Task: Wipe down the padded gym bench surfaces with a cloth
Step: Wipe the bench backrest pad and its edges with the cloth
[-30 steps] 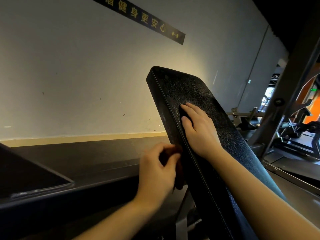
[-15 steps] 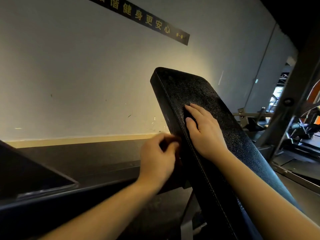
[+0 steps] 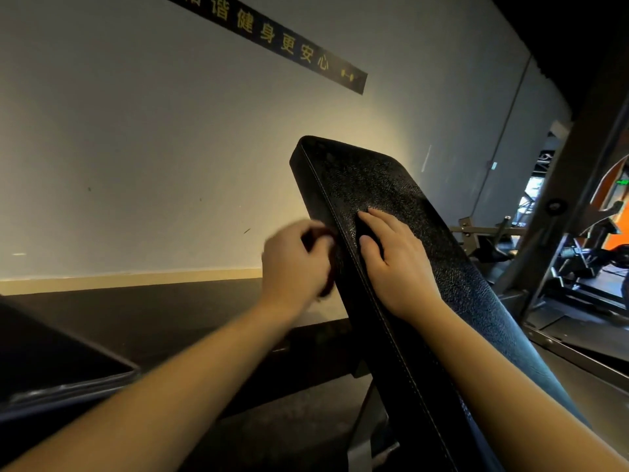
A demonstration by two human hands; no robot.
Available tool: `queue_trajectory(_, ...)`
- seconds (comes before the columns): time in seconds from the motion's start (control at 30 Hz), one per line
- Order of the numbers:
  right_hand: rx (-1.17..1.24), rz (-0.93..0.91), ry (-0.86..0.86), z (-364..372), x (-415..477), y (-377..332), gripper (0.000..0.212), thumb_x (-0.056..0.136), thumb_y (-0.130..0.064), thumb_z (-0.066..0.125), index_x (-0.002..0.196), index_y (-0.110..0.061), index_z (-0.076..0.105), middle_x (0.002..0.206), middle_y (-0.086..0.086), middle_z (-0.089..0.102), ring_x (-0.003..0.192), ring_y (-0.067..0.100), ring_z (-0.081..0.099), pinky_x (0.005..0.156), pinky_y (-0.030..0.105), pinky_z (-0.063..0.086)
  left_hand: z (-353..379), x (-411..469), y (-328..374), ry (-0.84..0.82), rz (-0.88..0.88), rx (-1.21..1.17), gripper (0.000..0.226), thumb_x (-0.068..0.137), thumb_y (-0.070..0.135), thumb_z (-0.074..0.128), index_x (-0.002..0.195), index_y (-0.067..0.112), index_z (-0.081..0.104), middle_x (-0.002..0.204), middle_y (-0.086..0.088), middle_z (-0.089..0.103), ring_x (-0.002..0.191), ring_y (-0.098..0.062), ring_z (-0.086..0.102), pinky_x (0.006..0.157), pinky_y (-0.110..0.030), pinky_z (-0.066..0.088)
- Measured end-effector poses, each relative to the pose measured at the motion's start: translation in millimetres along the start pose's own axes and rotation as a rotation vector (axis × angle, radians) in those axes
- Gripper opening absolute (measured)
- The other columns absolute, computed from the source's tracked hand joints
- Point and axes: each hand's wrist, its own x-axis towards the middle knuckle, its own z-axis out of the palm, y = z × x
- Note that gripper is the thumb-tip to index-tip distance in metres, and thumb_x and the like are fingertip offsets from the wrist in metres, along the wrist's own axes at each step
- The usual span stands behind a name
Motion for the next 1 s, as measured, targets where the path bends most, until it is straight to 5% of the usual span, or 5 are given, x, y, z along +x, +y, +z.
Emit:
queue_trajectory(0.17, 0.014, -0.001, 0.008, -1, 0, -2, 0.048, 0.103, -0.036, 0.041, 0.148, -0.026, 0.05, 0.154, -0.008, 0.045, 0.144, 0.011, 0.035, 0.12, 0.042, 0.027, -2, 4, 0, -0.022, -0.079, -0.025, 0.007, 0.095, 0.02, 0.071, 0.1, 0.025, 0.072, 0.089, 0.011, 0.068, 0.092, -0.015, 0.068, 0.088, -0.038, 0.059)
queue_trajectory(0.33, 0.009, 0.0, 0.014, 0, 1, 1, 0.044, 0.105, -0.031, 0.045, 0.149, -0.027, 0.05, 0.155, -0.01, 0.044, 0.144, 0.01, 0.033, 0.12, 0.038, 0.025, -8, -47, 2, -0.157, 0.043, 0.026, 0.012, 0.092, 0.018, 0.073, 0.099, 0.027, 0.077, 0.088, 0.017, 0.072, 0.086, -0.001, 0.067, 0.082, -0.016, 0.052)
queue_trajectory(0.6, 0.011, 0.004, 0.016, -1, 2, 0, 0.044, 0.104, -0.033, 0.045, 0.147, -0.027, 0.052, 0.153, -0.01, 0.046, 0.142, 0.011, 0.036, 0.116, 0.036, 0.026, -1, 10, -1, -0.013, -0.123, -0.036, 0.006, 0.095, 0.02, 0.071, 0.1, 0.022, 0.072, 0.092, 0.006, 0.069, 0.095, -0.02, 0.069, 0.088, -0.037, 0.058)
queue_trajectory(0.8, 0.006, 0.003, 0.011, 1, 0, 0, 0.049, 0.102, -0.038, 0.04, 0.149, -0.027, 0.051, 0.155, -0.01, 0.044, 0.144, 0.01, 0.034, 0.118, 0.036, 0.025, -4, -36, 2, -0.1, 0.058, 0.013, 0.012, 0.093, 0.017, 0.072, 0.1, 0.026, 0.076, 0.089, 0.018, 0.068, 0.086, -0.001, 0.064, 0.081, -0.013, 0.048)
queue_trajectory(1.0, 0.01, 0.003, 0.021, 1, 1, 1, 0.043, 0.105, -0.034, 0.045, 0.147, -0.029, 0.051, 0.153, -0.012, 0.045, 0.142, 0.008, 0.034, 0.118, 0.037, 0.026, 2, 32, -2, 0.041, -0.073, 0.001, 0.012, 0.097, 0.018, 0.067, 0.108, 0.019, 0.072, 0.098, 0.008, 0.068, 0.096, -0.015, 0.064, 0.091, -0.033, 0.055)
